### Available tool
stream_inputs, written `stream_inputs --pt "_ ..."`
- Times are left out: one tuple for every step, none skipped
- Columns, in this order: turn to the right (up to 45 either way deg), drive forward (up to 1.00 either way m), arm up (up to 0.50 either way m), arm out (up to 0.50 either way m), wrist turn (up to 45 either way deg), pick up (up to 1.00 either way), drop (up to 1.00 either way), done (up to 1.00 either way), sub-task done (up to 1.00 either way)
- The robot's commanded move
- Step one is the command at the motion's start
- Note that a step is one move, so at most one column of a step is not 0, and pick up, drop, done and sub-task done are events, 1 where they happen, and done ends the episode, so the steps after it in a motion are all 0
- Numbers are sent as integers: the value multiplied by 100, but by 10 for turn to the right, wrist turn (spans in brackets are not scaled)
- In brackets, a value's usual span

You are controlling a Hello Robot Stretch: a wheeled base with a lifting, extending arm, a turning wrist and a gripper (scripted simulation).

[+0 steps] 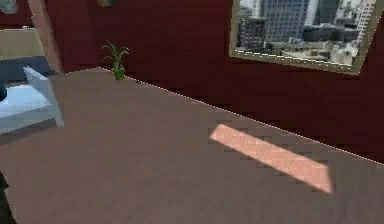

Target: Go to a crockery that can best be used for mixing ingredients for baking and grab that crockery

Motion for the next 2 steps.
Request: stream_inputs --pt "150 0 0 0 0 0 0 0 0" --pt "0 15 0 0 0 0 0 0 0"
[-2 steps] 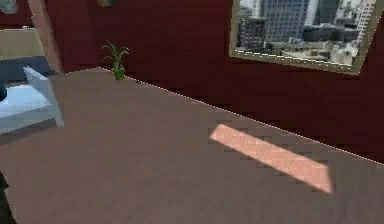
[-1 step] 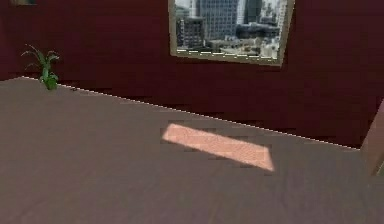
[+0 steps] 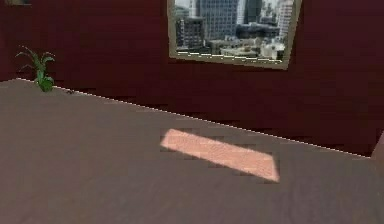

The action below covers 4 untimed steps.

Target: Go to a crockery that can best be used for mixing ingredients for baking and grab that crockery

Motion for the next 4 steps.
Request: stream_inputs --pt "-390 0 0 0 0 0 0 0 0" --pt "0 100 0 0 0 0 0 0 0" --pt "0 100 0 0 0 0 0 0 0" --pt "0 90 0 0 0 0 0 0 0"
